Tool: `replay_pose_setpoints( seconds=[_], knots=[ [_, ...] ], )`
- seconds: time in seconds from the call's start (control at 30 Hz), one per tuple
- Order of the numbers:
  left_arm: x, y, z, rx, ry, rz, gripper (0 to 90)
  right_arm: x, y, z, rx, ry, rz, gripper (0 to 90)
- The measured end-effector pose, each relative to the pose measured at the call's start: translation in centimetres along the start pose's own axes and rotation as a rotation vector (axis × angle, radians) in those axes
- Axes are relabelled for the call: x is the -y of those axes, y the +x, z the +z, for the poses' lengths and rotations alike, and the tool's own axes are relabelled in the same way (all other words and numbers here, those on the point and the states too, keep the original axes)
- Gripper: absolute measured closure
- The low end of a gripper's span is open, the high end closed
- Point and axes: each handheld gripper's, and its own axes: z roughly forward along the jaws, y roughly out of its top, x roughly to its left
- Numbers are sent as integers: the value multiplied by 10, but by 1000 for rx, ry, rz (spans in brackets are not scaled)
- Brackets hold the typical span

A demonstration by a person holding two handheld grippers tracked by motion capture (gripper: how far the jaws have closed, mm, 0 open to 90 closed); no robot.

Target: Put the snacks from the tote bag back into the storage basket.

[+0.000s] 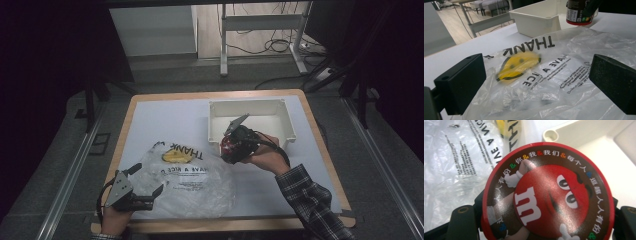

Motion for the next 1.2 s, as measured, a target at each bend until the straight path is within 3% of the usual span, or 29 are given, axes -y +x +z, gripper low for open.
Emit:
replay_pose_setpoints(
  seconds=[0.67, 1.2],
  knots=[
    [0, 0, -1, -3, -5, 3, 9, -8, -35, 13, 20, 1, 12, 257],
    [0, 0, -1, -5, -9, 4, 9, -11, -50, 22, 37, 1, 29, 256]
  ],
)
